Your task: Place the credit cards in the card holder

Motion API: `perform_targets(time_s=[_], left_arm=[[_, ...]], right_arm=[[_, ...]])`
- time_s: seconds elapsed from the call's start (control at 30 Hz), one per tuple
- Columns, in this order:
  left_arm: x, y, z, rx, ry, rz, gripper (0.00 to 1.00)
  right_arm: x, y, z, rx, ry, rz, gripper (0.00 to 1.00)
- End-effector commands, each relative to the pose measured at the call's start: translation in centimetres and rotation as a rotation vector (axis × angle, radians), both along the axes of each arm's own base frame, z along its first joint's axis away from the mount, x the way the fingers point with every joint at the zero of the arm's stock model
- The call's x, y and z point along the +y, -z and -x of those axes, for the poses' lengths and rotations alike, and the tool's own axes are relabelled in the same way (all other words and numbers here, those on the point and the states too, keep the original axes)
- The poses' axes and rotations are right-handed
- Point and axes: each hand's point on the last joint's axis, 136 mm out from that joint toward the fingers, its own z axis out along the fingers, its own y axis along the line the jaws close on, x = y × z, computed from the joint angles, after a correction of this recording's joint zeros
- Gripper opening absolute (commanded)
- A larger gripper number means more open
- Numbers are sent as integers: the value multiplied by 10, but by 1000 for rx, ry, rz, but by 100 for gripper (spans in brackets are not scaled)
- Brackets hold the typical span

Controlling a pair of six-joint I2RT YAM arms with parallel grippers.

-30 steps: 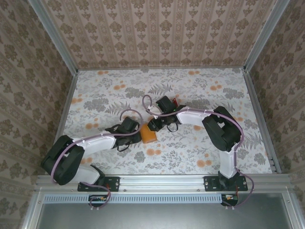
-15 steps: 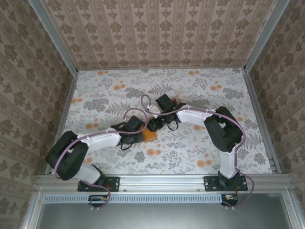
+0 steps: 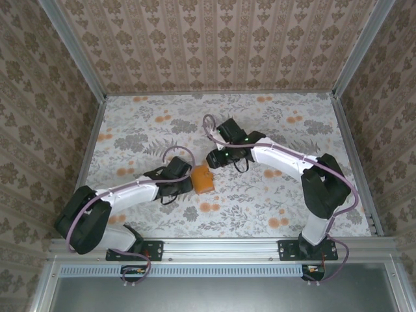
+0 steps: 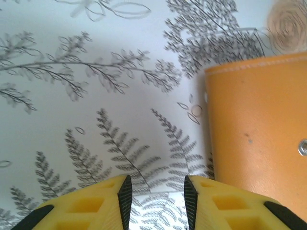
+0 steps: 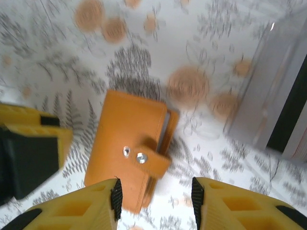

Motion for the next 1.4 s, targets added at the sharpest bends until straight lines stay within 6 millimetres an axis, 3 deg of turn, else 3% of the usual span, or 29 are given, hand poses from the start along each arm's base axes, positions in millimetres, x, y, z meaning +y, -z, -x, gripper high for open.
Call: perform_targets(time_s=[0.0, 0.23, 0.43, 0.57, 0.97, 1.2, 1.37], left_arm=[[2, -4, -9, 0, -47, 53, 38], [4, -14, -23, -12, -66, 142, 39], [11, -11, -21, -5, -76, 143, 39], [13, -8, -20, -3, -80, 145, 39], [13, -3, -19, 7, -74, 143, 39], [15, 0, -16, 13, -77, 139, 39], [15, -1, -17, 9, -78, 139, 39]], right_arm=[[-9, 20, 14, 48, 59, 181, 45], [12, 34, 13, 52, 25, 312, 44], [14, 46, 9, 56, 9, 405, 39], [15, 47, 8, 54, 11, 409, 32], [31, 46, 11, 54, -21, 391, 34], [28, 54, 7, 49, -19, 437, 32], [23, 54, 3, 33, -5, 458, 26]])
